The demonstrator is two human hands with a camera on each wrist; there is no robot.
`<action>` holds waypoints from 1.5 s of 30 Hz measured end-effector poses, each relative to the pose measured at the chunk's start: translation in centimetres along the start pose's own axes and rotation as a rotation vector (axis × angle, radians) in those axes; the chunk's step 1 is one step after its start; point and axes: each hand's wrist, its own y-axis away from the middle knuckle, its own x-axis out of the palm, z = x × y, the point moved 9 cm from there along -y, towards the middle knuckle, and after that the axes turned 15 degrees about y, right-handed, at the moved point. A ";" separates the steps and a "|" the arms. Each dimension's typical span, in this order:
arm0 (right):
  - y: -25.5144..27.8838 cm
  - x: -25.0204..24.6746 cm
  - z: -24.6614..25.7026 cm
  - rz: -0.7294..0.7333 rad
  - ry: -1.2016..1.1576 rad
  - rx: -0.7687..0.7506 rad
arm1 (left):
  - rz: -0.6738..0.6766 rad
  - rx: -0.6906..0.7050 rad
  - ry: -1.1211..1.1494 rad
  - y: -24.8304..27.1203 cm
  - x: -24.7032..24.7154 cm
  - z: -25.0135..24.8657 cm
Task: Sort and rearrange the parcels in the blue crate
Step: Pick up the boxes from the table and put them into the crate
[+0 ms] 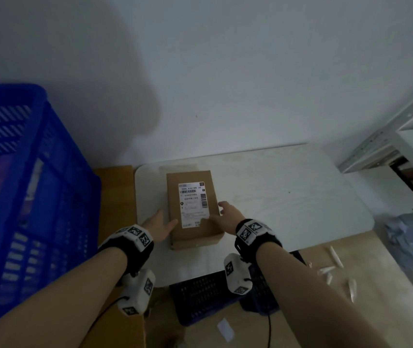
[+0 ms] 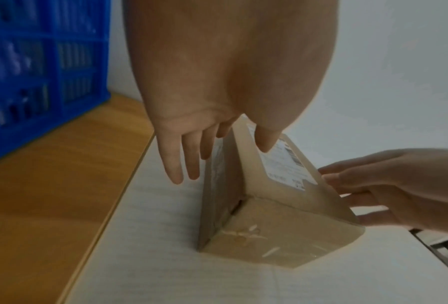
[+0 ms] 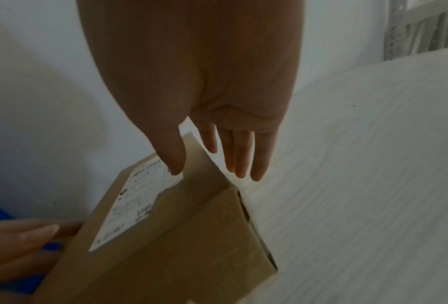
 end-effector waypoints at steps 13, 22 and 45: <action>0.4 1.2 -1.4 0.002 -0.546 0.072 | 0.042 -0.006 0.429 2.3 2.3 -0.3; 6.8 -7.4 1.4 -0.134 -0.702 -0.033 | -0.034 0.273 0.568 10.0 -2.1 -7.7; 24.0 -8.5 30.5 -0.202 -0.831 -0.555 | -0.171 0.621 0.937 29.0 -27.2 -0.5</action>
